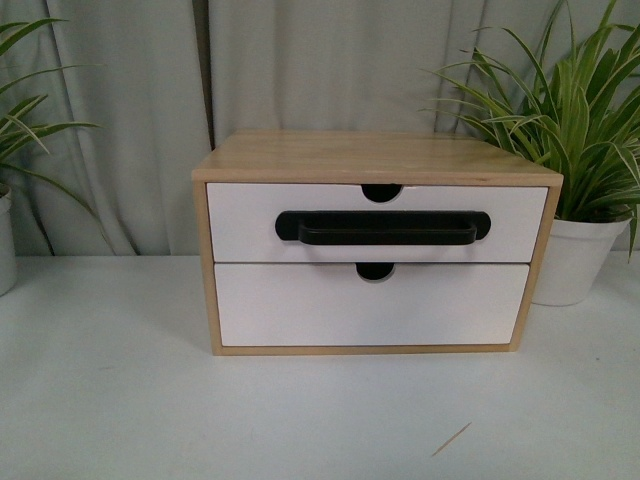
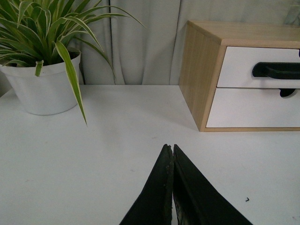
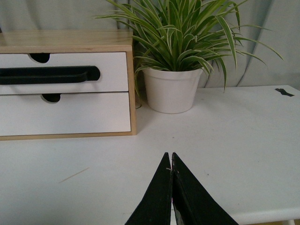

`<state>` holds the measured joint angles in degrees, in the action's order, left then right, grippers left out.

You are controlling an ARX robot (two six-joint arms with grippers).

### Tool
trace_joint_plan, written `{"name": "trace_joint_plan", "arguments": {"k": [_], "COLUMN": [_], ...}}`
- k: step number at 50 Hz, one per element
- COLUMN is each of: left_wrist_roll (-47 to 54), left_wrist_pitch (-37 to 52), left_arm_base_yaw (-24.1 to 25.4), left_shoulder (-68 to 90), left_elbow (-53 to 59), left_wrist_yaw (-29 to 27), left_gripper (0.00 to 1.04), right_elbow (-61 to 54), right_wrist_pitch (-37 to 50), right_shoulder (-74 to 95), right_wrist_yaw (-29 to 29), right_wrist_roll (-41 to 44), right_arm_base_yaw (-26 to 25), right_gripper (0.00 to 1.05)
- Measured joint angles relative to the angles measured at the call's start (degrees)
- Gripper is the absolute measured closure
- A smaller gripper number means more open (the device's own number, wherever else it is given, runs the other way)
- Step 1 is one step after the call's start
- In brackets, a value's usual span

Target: Close drawer sideways

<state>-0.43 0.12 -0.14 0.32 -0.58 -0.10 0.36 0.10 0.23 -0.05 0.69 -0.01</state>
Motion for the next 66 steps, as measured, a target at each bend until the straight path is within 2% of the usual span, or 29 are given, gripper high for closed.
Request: {"name": "trace_joint_plan", "arguments": {"k": [8,9,20,23,27,32,35,38,66], "left_wrist_roll": [0.0,0.0,0.0,0.0,0.0,0.0,0.1,0.1,0.1], "left_wrist_pitch": [0.0,0.0,0.0,0.0,0.0,0.0,0.0,0.0,0.0], "left_arm_base_yaw": [0.0,0.0,0.0,0.0,0.0,0.0,0.0,0.0,0.0], "left_shoulder": [-0.1,-0.1,-0.1,-0.1,-0.1,-0.1,-0.1,-0.1,-0.1], "left_elbow": [0.0,0.0,0.0,0.0,0.0,0.0,0.0,0.0,0.0], "left_wrist_yaw": [0.1,0.1,0.1,0.1,0.1,0.1,0.1,0.1,0.1], "left_gripper": [1.01,0.97,0.45,0.36,0.20,0.05,0.06,0.06,0.06], "right_elbow": [0.0,0.0,0.0,0.0,0.0,0.0,0.0,0.0,0.0], "right_wrist_pitch": [0.0,0.0,0.0,0.0,0.0,0.0,0.0,0.0,0.0], "right_shoulder": [0.0,0.0,0.0,0.0,0.0,0.0,0.0,0.0,0.0], "right_wrist_yaw": [0.0,0.0,0.0,0.0,0.0,0.0,0.0,0.0,0.0], "right_wrist_roll": [0.0,0.0,0.0,0.0,0.0,0.0,-0.1,-0.1,-0.1], "right_arm_base_yaw": [0.0,0.0,0.0,0.0,0.0,0.0,0.0,0.0,0.0], "right_gripper": [1.03,1.03,0.54,0.45,0.28,0.13,0.07,0.10,0.09]}}
